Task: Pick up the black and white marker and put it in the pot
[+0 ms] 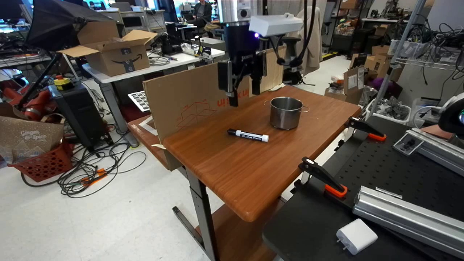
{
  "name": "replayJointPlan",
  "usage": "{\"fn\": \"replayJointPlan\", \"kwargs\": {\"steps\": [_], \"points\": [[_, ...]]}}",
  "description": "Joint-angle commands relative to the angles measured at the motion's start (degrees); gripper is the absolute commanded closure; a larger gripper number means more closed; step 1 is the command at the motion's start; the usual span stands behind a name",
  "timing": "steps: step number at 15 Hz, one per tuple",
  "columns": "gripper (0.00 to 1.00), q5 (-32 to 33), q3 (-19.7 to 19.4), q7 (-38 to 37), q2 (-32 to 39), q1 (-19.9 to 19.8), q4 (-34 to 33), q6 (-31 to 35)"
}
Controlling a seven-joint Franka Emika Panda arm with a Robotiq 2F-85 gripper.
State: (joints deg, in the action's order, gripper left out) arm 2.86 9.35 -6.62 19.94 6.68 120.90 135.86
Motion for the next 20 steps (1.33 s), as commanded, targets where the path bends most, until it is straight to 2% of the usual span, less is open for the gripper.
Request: {"fn": "replayJointPlan", "kwargs": {"steps": [1,9,16,17,18,20], "points": [[0.0,4.03,-2.66,-0.34,5.04,2.8,-4.87,-2.89],[0.0,9.85,-5.45,-0.47,13.26,6.5,-11.48,-7.59],[0.01,13.86,-7.12,-1.66,18.77,9.43,-15.33,-9.19],[0.25,13.9,-7.15,-1.38,19.29,9.53,-15.94,-9.45],[0.25,13.97,-7.24,-1.39,19.63,9.65,-16.39,-9.62],[0.39,13.82,-7.22,-1.27,19.96,9.72,-17.22,-10.37]]}}
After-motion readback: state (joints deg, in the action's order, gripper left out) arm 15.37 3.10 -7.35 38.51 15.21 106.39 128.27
